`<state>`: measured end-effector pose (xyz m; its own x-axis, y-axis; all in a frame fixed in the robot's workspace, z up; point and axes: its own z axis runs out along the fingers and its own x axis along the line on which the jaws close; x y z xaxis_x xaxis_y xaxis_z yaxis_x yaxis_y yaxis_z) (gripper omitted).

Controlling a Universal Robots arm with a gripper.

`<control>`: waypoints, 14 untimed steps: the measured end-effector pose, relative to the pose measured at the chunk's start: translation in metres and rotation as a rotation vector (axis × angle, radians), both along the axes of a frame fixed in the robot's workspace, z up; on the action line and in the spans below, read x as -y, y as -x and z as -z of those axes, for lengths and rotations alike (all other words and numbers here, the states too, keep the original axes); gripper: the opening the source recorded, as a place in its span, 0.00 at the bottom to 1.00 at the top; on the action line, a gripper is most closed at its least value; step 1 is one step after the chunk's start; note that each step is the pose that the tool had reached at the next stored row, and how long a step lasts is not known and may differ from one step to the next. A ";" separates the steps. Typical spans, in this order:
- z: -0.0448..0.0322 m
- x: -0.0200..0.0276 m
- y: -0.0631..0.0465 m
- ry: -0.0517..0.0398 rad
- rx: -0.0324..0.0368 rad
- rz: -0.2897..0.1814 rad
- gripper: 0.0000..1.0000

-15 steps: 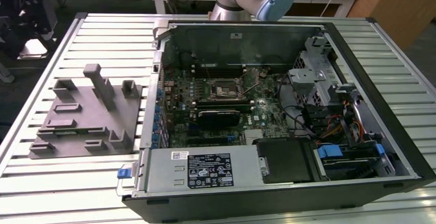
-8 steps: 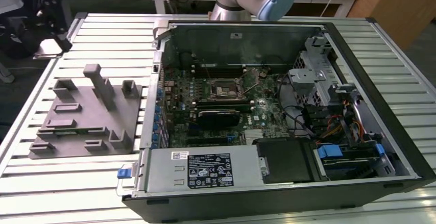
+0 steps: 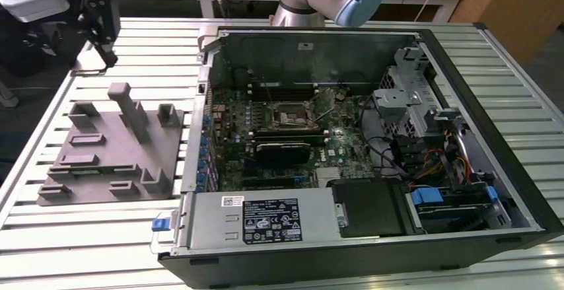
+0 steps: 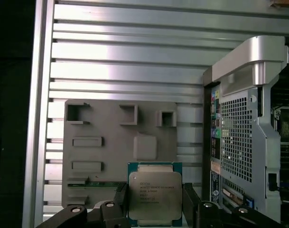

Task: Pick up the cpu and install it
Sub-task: 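Pick up the cpu and move it towards the insertion slot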

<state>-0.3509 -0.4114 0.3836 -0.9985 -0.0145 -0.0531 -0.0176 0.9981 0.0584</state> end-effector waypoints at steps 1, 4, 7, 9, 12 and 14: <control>0.0000 0.0000 -0.005 0.0000 -0.0002 0.000 0.54; -0.0001 0.0000 -0.018 0.0001 -0.0006 0.000 0.54; -0.0001 0.0000 -0.032 0.0001 -0.0009 0.000 0.54; 0.0000 0.0000 -0.041 0.0001 -0.0011 0.000 0.54; 0.0000 0.0000 -0.054 0.0000 -0.0014 0.000 0.54; 0.0000 0.0000 -0.063 0.0000 -0.0016 0.000 0.54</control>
<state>-0.2874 -0.4114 0.3836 -0.9986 -0.0146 -0.0515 -0.0176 0.9981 0.0585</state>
